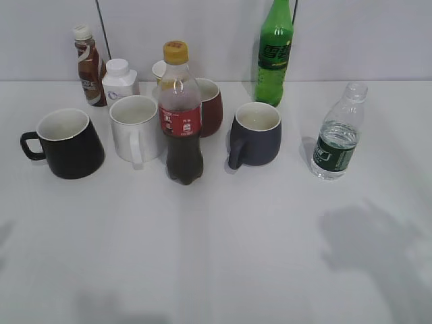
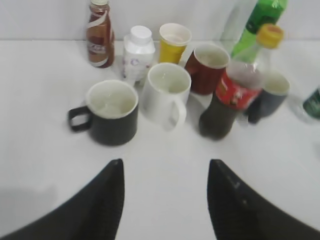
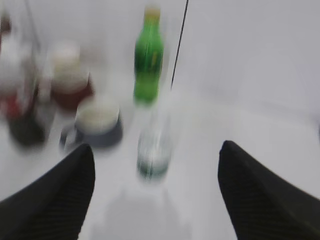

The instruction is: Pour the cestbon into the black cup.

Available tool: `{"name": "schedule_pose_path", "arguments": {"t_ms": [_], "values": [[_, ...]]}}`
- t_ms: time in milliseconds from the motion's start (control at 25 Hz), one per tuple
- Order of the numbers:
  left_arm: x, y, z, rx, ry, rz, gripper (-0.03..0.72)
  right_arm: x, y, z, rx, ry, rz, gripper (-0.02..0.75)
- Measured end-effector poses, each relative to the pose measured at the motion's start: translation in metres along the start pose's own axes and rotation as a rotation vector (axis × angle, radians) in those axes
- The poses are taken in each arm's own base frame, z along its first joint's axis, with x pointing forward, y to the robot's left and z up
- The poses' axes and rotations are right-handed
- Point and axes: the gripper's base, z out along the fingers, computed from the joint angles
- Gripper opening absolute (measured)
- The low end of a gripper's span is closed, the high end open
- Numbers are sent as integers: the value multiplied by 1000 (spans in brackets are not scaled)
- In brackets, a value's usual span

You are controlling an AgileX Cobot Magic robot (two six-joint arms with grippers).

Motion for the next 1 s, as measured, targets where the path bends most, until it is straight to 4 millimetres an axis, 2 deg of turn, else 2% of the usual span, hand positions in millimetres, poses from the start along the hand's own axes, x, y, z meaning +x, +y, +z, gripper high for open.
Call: {"name": "schedule_pose_path", "arguments": {"t_ms": [80, 160, 280, 440, 520, 640, 840, 1000], "values": [[6, 1, -30, -21, 28, 33, 410, 13, 1, -21, -2, 99, 12, 591], [21, 6, -55, -59, 69, 63, 410, 28, 2, -44, 0, 202, 49, 591], [44, 13, -80, -102, 122, 81, 410, 54, 1, -71, 35, 330, 55, 591], [63, 20, -107, -146, 55, 100, 409, 90, 1, -88, 68, 386, 60, 591], [72, 24, -109, -166, 28, 109, 407, 104, 3, -90, 72, 389, 60, 591], [90, 29, -96, -182, 68, 115, 407, 107, 2, -93, 81, 343, 56, 591], [89, 28, -85, -152, -8, 125, 407, 107, 2, -93, 81, 343, 56, 591], [89, 26, -83, -137, -22, 126, 407, 107, 2, -93, 81, 343, 56, 591]]}}
